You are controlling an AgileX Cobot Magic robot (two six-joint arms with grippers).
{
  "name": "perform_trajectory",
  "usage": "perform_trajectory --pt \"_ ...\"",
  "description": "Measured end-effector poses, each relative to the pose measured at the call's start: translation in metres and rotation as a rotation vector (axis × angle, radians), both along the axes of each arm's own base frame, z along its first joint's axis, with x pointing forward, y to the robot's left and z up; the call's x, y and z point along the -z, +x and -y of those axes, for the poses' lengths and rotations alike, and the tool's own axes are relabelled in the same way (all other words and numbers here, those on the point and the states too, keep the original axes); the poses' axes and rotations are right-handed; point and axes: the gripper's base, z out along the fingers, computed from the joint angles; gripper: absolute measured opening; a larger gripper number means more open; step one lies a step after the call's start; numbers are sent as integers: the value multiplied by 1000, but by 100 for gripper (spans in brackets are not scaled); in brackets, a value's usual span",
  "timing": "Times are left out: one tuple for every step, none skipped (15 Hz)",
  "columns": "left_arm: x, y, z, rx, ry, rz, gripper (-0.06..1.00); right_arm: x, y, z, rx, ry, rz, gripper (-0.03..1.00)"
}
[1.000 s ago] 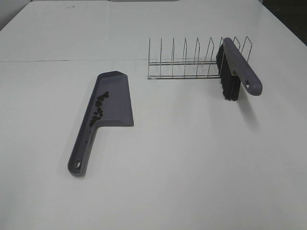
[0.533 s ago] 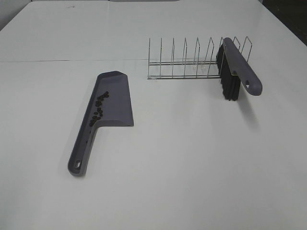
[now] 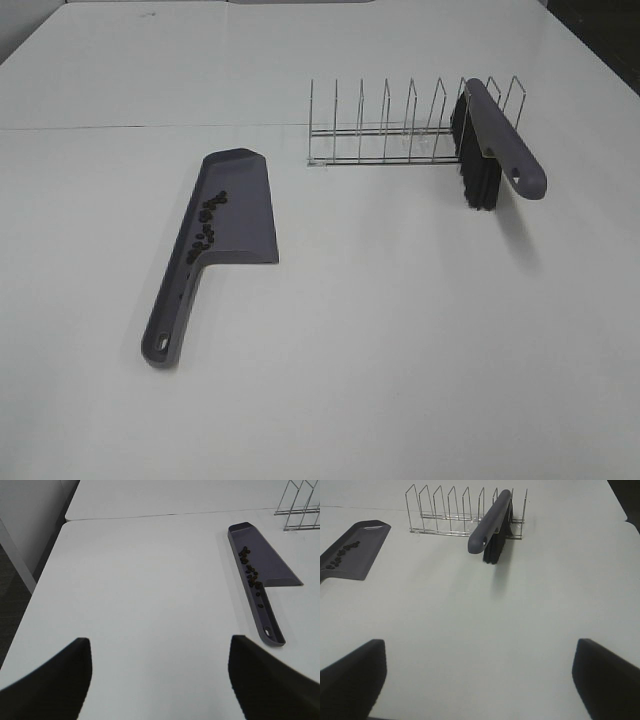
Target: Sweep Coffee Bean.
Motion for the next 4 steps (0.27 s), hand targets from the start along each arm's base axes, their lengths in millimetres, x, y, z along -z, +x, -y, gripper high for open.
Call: perform_trajectory --pt "0 0 0 0 0 0 69 0 0 0 0 0 0 86" --pt "0 0 0 0 0 0 69 0 0 0 -1 1 0 86" --pt "0 0 0 0 0 0 69 0 0 0 -1 1 0 86" --pt "0 0 0 0 0 0 69 0 0 0 -3 5 0 86"
